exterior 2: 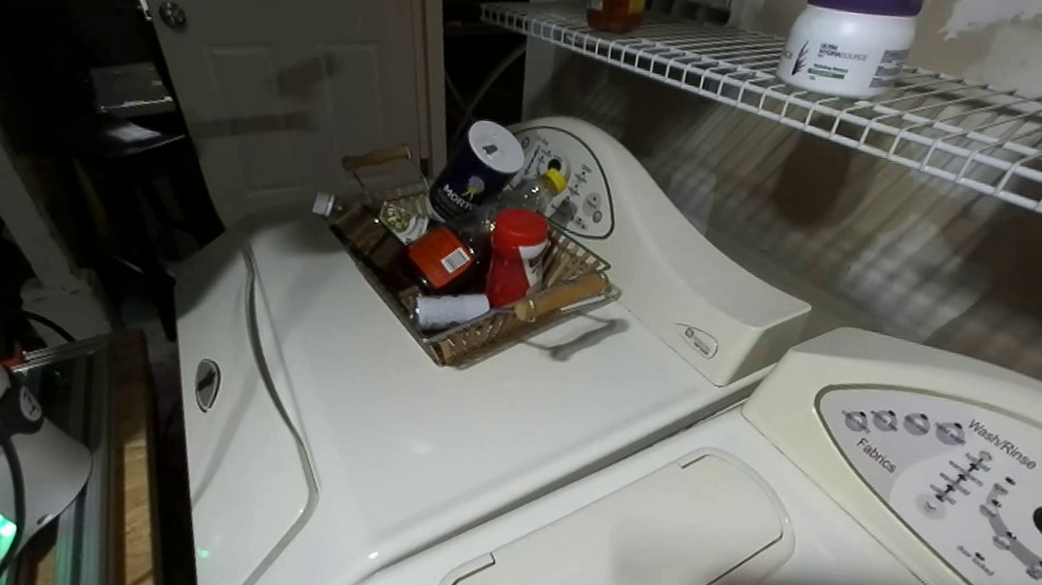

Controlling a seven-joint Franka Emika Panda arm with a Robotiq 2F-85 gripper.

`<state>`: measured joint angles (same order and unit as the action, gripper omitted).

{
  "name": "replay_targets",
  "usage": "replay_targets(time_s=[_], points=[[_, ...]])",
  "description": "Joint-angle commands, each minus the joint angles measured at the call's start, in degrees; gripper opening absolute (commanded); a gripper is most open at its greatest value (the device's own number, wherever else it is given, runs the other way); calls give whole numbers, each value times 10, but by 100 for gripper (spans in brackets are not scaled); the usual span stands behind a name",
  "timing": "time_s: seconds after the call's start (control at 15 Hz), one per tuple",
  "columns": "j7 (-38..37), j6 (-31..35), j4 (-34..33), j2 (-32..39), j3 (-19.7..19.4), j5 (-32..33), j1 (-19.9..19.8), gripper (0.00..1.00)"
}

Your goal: Put the vinegar bottle on the bottom shelf.

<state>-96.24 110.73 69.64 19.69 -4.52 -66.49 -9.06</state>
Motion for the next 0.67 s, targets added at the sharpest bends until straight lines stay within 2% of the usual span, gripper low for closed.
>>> replay_targets(time_s=[0.0, 0.6], points=[[-21, 43, -15, 8, 7, -17, 8, 10], [-29, 105, -25, 23, 21, -19, 18, 10]])
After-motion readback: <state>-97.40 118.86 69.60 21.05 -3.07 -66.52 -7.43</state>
